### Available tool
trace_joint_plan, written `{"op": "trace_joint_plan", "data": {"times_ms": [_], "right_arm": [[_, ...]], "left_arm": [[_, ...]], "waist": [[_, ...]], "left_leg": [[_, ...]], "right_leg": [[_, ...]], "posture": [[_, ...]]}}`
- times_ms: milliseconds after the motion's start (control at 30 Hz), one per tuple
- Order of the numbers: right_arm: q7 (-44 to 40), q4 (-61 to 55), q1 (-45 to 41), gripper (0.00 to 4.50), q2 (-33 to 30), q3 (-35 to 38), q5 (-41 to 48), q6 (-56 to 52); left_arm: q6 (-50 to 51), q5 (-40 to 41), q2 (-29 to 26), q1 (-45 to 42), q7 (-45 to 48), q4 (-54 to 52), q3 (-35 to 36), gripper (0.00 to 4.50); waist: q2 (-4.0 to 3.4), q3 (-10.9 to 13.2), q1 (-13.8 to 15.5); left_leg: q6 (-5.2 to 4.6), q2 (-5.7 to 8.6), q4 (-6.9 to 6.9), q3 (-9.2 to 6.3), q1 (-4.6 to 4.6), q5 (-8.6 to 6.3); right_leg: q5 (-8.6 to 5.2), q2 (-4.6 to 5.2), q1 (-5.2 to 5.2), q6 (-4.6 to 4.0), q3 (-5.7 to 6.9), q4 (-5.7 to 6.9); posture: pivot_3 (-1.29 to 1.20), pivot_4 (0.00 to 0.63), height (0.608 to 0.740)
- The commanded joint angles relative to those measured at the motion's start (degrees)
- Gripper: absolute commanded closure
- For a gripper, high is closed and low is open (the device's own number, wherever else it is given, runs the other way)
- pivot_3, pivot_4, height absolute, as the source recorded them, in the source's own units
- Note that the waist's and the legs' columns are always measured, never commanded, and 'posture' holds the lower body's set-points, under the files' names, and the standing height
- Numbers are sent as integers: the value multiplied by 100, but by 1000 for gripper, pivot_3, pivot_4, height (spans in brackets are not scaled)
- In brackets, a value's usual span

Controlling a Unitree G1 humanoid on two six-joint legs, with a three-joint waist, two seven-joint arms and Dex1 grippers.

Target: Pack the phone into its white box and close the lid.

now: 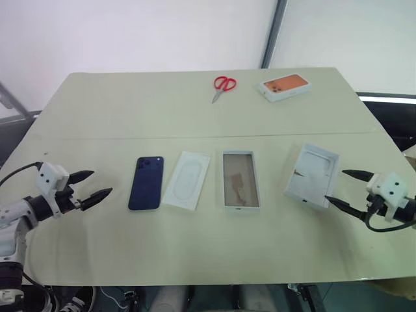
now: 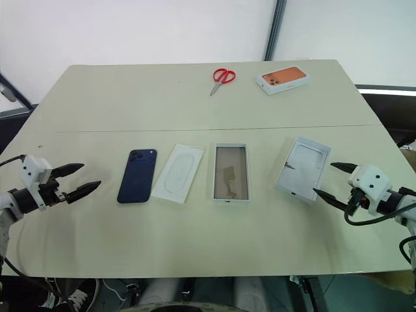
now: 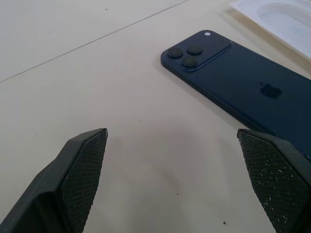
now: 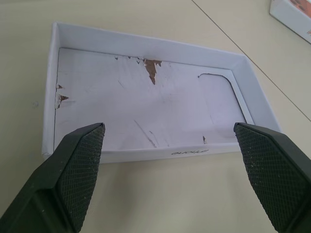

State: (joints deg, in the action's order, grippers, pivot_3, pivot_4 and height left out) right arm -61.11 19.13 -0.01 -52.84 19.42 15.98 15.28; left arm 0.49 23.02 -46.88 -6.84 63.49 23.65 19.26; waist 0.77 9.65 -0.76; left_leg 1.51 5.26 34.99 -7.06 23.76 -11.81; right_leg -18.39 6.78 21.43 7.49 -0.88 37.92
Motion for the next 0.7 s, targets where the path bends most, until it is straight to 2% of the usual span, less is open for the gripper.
{"op": "trace_joint_plan", "data": {"times_ms": [33, 367, 567, 700], "right_arm": [[50, -166, -76, 53, -36, 172, 130, -38], [80, -120, -322, 53, 53, 4, 59, -41], [78, -174, -272, 53, 33, 5, 63, -38], [76, -320, -352, 53, 42, -66, 73, -121]], "left_arm": [[-170, 47, -19, -91, 6, -45, 143, 0], [56, 5, 38, -240, -244, -367, -22, 0], [417, 137, 190, -194, -312, -738, -26, 0], [1001, 296, 282, -366, -426, -1146, -120, 0]], "waist": [[0, 0, 0], [0, 0, 0], [0, 0, 1], [0, 0, 2]], "left_leg": [[0, 0, 1, 0, 0, 0], [0, 1, 1, 0, 0, 0], [0, 1, 1, 0, 0, 0], [0, 1, 1, 0, 0, 0]], "right_leg": [[0, 0, 0, 0, 0, 0], [0, -1, 0, 0, 0, 0], [0, -2, 0, 1, 0, 0], [0, -2, 0, 1, 0, 0]], "posture": [[0, 150, 740], [0, 150, 740], [0, 150, 740], [0, 150, 740]]}}
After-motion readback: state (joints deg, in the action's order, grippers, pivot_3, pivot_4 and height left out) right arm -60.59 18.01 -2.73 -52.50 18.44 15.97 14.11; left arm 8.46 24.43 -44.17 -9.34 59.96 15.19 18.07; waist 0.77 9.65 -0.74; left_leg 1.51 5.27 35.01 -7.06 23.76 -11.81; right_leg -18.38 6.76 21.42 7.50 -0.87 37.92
